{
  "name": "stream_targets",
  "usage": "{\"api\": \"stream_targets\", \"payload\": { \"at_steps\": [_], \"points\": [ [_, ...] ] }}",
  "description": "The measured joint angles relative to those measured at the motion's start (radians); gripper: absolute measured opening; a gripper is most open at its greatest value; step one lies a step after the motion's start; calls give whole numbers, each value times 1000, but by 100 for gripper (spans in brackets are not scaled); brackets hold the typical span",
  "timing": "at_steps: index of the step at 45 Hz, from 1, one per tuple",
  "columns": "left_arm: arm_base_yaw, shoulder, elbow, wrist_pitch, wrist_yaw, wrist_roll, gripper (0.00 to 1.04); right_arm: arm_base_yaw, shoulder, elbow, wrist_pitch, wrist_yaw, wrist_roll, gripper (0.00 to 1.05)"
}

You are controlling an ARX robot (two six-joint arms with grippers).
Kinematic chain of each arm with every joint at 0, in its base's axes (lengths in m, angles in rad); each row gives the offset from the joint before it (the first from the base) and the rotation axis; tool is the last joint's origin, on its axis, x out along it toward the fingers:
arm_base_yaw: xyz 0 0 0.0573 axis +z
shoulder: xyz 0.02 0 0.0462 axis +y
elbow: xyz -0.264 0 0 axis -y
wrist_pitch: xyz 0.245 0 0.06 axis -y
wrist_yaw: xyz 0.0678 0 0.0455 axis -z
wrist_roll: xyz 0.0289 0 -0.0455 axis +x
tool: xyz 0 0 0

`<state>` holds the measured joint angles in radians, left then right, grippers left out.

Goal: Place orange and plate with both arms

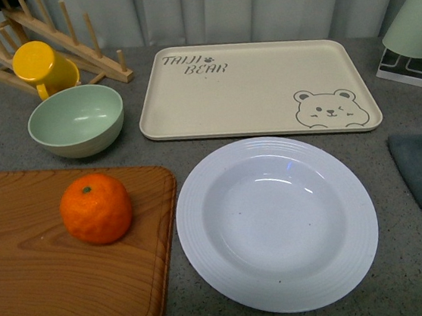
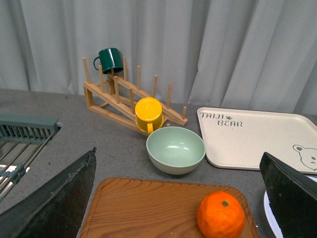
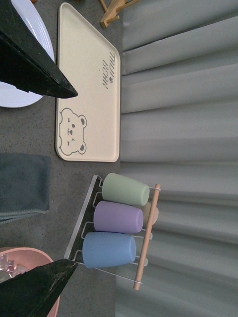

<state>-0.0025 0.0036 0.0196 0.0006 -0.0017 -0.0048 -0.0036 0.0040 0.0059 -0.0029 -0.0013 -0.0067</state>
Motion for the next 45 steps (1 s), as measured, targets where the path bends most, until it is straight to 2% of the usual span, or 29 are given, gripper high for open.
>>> {"api": "stream_targets", "payload": {
  "at_steps": [45],
  "points": [
    [0, 0, 0, 0, 0, 0, 98, 0, 0, 0, 0, 0, 0, 95]
  ]
}}
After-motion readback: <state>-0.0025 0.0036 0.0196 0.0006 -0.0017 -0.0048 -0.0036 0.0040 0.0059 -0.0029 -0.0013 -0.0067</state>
